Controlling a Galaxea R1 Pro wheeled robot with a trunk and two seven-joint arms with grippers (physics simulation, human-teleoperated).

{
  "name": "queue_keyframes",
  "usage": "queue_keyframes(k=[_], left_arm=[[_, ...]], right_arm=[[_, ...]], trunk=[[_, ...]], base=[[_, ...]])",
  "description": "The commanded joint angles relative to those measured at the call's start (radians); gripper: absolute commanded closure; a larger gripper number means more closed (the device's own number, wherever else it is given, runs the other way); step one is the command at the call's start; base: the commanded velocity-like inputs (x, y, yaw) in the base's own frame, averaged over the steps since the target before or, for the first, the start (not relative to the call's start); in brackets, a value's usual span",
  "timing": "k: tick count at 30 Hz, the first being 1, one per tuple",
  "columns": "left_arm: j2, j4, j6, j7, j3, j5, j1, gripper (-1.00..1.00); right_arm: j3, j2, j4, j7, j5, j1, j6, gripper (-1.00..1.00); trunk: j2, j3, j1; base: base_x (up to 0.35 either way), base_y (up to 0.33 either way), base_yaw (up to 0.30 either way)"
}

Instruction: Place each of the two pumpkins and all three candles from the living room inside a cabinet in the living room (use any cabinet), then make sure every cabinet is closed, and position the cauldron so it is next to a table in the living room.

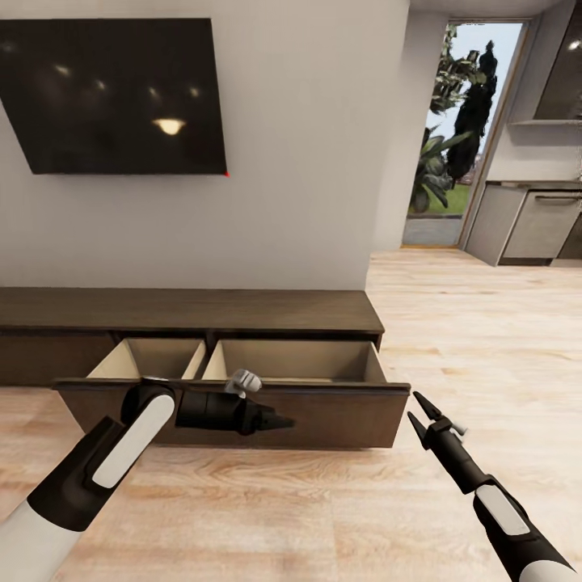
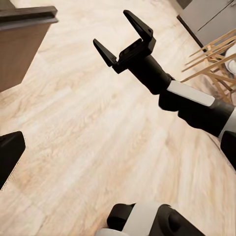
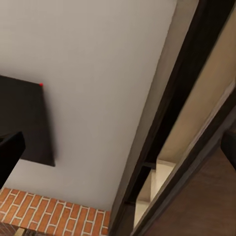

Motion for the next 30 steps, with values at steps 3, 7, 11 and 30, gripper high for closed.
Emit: queue_keyframes(k=[3,7,11,30], left_arm=[[-0.001,0.0,0.001,-0.006,-0.001,-0.035,0.0,-1.0],[-0.001,0.0,0.001,-0.006,-0.003,-0.06,0.0,-1.0],[-0.001,0.0,0.001,-0.006,-0.003,-0.072,0.0,-1.0],[-0.001,0.002,0.001,-0.005,0.011,-0.079,0.0,-1.0]], right_arm=[[-0.001,0.0,-0.001,-0.019,-0.008,0.0,0.008,-1.0],[-0.002,0.001,-0.002,-0.031,-0.007,0.0,0.008,-1.0],[-0.001,0.001,-0.002,-0.037,-0.007,0.0,0.007,-1.0],[0.001,0.001,-0.003,-0.062,-0.006,-0.001,0.007,-1.0]], trunk=[[0.0,0.011,-0.002],[0.001,0.026,-0.003],[0.002,0.043,-0.005],[0.011,0.138,-0.016]], base=[[0.0,0.0,0.0],[0.0,0.0,0.0],[0.0,0.0,0.021],[-0.13,0.1,0.189]])
